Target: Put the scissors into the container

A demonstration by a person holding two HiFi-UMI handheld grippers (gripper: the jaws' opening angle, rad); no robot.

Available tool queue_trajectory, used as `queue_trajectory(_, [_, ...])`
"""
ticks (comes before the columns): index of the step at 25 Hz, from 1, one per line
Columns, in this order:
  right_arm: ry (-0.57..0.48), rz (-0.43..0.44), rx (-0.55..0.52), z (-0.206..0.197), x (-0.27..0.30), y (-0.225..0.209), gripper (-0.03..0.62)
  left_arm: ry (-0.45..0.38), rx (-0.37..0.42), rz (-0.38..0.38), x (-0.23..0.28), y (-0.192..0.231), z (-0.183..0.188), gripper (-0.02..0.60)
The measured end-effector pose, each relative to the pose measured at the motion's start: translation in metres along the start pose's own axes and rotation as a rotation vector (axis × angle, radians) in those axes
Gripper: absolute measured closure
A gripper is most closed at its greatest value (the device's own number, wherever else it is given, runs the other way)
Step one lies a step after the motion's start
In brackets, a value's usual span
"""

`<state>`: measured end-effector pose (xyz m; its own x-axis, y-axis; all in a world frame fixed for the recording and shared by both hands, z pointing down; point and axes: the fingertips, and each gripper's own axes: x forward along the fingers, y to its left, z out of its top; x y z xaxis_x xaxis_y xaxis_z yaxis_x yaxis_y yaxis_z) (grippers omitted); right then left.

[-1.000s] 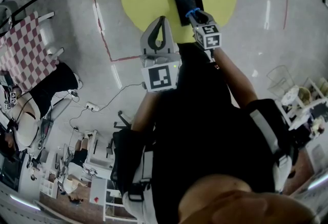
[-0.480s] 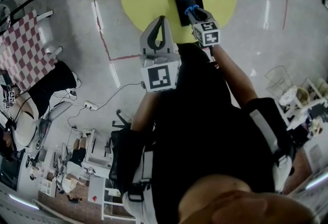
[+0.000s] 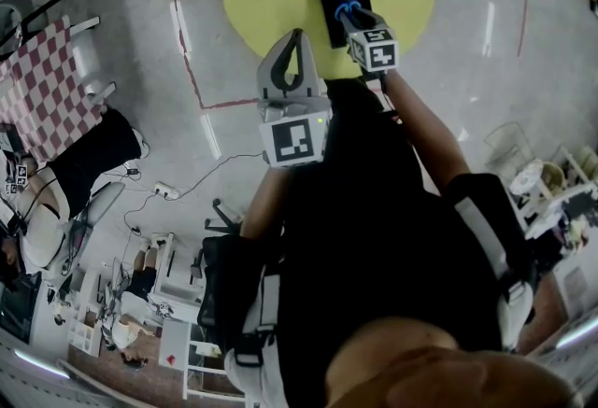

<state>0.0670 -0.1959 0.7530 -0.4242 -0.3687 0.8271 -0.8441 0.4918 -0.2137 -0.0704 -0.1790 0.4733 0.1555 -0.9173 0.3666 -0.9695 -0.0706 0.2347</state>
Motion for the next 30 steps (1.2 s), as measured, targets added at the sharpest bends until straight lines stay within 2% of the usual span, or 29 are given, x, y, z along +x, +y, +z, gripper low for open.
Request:
queue_trajectory(16, [0.065,-0.019,0.041,0.0,0.031,-0.011,0.511,0.013,-0.023,0.011,0.004,0.001,-0.002,0.583])
queue_trajectory(30, [0.147,-0.097,0.047,-0.005,0.056,-0.022,0.51,0.027,-0.024,0.019,0.008,0.007,0.0,0.583])
